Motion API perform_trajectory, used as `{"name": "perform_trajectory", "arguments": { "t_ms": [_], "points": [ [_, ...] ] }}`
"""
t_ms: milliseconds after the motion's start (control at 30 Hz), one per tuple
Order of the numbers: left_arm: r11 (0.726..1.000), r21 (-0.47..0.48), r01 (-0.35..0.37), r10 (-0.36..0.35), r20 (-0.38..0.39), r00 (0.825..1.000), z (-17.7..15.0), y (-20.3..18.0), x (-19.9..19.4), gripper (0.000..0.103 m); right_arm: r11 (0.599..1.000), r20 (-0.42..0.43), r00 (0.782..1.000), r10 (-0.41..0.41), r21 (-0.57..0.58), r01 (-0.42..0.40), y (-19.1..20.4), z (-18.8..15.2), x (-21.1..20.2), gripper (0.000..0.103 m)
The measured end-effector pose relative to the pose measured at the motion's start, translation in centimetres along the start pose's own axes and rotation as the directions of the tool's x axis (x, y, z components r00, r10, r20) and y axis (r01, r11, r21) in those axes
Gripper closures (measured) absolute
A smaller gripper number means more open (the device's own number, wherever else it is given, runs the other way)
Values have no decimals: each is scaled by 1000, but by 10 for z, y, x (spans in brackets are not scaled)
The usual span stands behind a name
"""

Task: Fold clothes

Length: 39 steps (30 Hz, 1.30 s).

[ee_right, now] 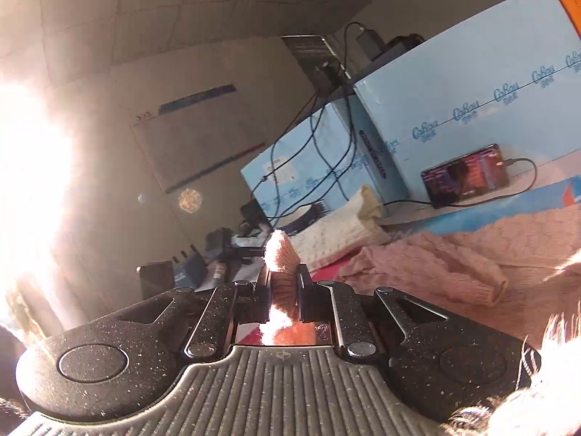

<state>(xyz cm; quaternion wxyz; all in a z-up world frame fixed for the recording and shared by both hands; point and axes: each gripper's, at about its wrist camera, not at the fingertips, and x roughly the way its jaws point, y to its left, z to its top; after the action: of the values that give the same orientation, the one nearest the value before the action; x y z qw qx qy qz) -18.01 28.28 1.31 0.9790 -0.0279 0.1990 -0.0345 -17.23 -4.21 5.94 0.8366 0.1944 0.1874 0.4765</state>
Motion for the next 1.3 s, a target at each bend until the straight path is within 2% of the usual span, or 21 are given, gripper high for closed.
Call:
{"name": "perform_trajectory", "arguments": {
  "t_ms": [67,133,200,300,367,533,600,633,667,700,800,900,933,1000,1033,1067,1133,1200,1233,1300],
  "points": [
    [997,-39,70,-67,60,996,0,0,-6,17,994,-2,994,-107,-3,107,-11,-3,3,91],
    [988,-50,146,-141,93,986,0,-3,-13,12,986,-10,986,-167,-21,166,-17,-8,5,91],
    [979,0,205,-205,84,975,1,-16,-12,11,974,-13,974,-224,-46,224,-22,-15,7,91],
    [965,134,226,-232,35,972,-6,-36,-8,11,952,-5,953,-302,-53,301,-29,-21,4,91],
    [956,187,224,-229,5,973,-11,-44,-4,11,942,3,942,-335,-36,335,-35,-25,-3,91],
    [973,172,152,-142,-68,988,-13,-44,10,11,914,-11,914,-405,-18,405,-46,-28,-2,90],
    [975,196,103,-82,-117,990,-15,-44,17,9,903,-33,902,-431,-12,430,-50,-30,1,80],
    [974,213,80,-51,-140,989,-17,-46,20,9,896,-43,895,-445,-10,445,-51,-32,2,56],
    [971,230,62,-24,-163,986,-18,-47,23,9,885,-49,883,-466,-19,466,-51,-32,3,46],
    [969,240,63,-20,-179,984,-20,-47,26,8,874,-53,873,-486,-41,484,-50,-34,5,40],
    [967,251,53,-6,-184,983,-20,-48,27,6,837,-69,836,-544,-106,536,-48,-37,11,37],
    [965,260,43,6,-184,983,-20,-50,28,4,751,-110,751,-651,-239,616,-44,-46,27,30],
    [964,264,40,9,-180,984,-20,-50,27,4,722,-110,729,-676,-297,625,-41,-50,33,27],
    [961,273,39,5,-157,988,-19,-51,23,4,694,-93,715,-693,-351,628,-37,-53,37,25],
    [960,277,38,3,-145,989,-19,-52,21,4,689,-88,712,-696,-362,628,-37,-53,36,24],
    [959,281,44,-7,-128,992,-18,-52,17,4,699,-87,721,-688,-348,625,-39,-52,34,24],
    [950,292,110,-98,-55,994,-15,-50,1,4,719,-54,745,-665,-314,620,-42,-49,21,24],
    [930,331,160,-167,-6,986,-12,-51,-13,4,727,2,761,-649,-291,622,-43,-46,3,14],
    [919,355,171,-188,13,982,-11,-52,-19,4,732,31,767,-641,-279,622,-44,-45,-6,1],
    [895,416,162,-195,38,980,-11,-60,-26,4,740,87,778,-623,-257,622,-45,-42,-24,0]
  ]
}}
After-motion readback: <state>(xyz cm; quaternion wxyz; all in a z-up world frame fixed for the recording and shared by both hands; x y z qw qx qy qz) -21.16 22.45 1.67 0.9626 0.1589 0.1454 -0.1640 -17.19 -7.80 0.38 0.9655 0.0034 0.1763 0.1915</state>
